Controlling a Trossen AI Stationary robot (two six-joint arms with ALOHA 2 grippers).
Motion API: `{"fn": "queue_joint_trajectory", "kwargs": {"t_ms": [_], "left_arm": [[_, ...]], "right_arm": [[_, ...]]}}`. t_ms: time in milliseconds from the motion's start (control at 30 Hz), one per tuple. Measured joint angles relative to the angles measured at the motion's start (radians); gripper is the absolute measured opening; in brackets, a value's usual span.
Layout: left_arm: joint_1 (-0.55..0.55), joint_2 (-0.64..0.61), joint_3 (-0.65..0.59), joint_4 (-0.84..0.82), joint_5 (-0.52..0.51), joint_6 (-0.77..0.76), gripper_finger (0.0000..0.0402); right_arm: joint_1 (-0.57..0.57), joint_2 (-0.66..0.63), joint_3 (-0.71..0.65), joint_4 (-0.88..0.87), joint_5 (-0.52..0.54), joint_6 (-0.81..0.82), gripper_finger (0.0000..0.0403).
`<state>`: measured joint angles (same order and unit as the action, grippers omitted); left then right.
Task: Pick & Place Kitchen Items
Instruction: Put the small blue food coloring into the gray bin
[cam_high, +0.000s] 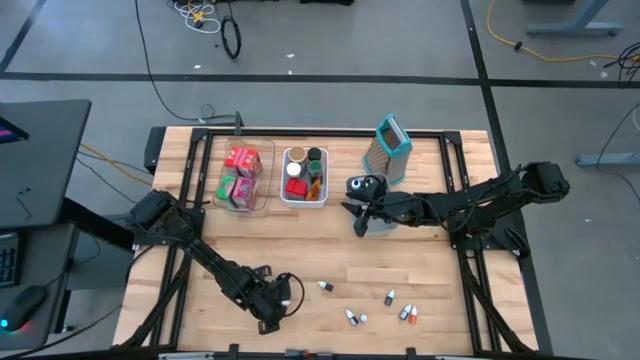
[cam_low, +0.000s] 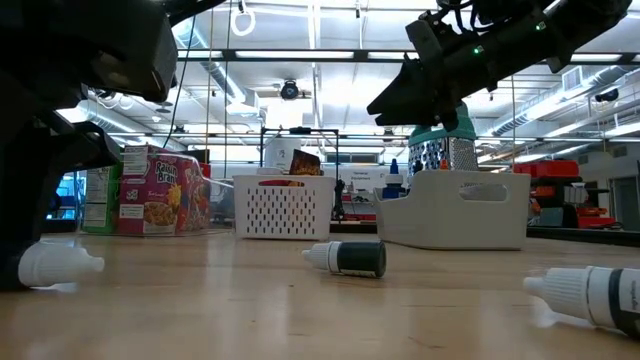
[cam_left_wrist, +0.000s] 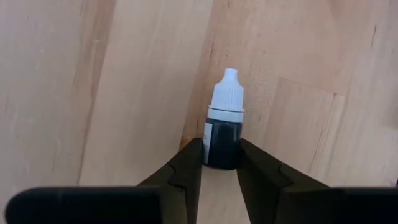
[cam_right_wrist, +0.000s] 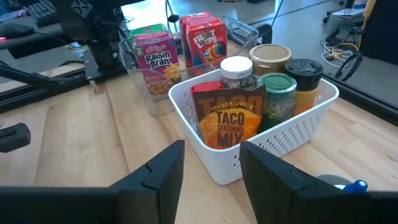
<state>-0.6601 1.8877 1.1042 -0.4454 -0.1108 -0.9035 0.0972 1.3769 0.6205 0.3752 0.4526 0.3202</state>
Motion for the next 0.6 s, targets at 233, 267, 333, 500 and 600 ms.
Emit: {"fn": "queue_joint_trajectory", "kwargs": {"t_ms": [233,267,333,500,600], "left_arm": [[0.0,0.0,0.0,0.0,-0.002,0.025,0.0098],[0.0,0.0,0.0,0.0,-0.003,0.025,0.0098],[0.0,0.0,0.0,0.0,-0.003,0.024,0.0098],[0.0,0.0,0.0,0.0,-0.005,0.025,0.0098],[0.0,0.0,0.0,0.0,-0.011,0.025,0.0098]], "right_arm": [[0.0,0.0,0.0,0.0,0.0,0.0,0.0164],[0.0,0.0,0.0,0.0,0.0,0.0,0.0164],[0.0,0.0,0.0,0.0,0.0,0.0,0.0164],[0.0,0.0,0.0,0.0,0.0,0.0,0.0164],[0.0,0.0,0.0,0.0,0.0,0.0,0.0164]]}}
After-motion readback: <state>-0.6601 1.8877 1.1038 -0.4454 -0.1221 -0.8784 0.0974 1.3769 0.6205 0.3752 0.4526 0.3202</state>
